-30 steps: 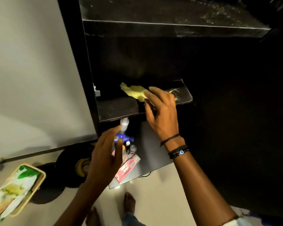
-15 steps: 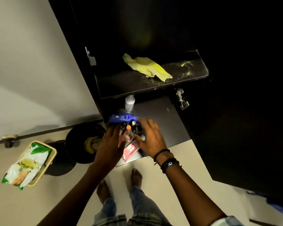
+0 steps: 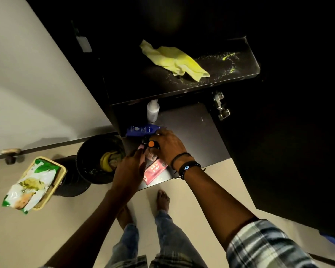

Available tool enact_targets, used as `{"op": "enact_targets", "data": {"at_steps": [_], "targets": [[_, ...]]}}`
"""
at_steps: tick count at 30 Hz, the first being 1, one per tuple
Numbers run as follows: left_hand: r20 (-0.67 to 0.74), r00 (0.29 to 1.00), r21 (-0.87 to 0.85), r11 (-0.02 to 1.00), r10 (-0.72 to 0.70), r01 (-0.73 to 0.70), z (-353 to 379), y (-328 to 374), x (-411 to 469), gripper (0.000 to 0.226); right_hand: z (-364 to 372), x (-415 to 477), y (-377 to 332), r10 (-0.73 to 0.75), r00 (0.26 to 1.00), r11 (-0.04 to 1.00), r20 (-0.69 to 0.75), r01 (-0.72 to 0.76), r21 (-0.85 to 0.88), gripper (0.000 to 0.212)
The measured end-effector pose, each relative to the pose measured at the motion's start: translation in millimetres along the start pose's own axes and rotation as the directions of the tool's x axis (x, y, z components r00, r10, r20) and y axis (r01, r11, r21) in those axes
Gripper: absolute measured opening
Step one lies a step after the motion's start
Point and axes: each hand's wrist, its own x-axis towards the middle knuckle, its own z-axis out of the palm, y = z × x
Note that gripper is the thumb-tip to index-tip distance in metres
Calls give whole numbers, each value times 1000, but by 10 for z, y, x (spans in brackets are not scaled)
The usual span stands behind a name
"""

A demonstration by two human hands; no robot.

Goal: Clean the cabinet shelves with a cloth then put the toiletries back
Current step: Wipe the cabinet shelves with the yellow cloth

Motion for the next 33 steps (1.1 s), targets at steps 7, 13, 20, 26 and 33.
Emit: {"op": "enact_targets", "data": {"at_steps": [7,13,20,26,33], "targets": [[-19,999,-88,995,-40,38,-75,64,-42,19,30,100,-2,-13,999,999,50,16,-41,28],[-50,999,-104,995,-15,10,-98,72,-52,15,-13,164,-19,-21,998,997,55,25,-77,24],[-43,999,-116,993,-12,7,-90,72,-97,21,-86,198,-11,-27,998,997,62,31,-68,24],[-66,998,-133,991,11,-20,-123,116,-161,22,-151,244,-71,-32,998,997,62,37,-68,26],[-58,998,-144,990,-17,9,-132,141,-217,26,-239,247,-92,-11,998,1000,63,13,-26,25]]}}
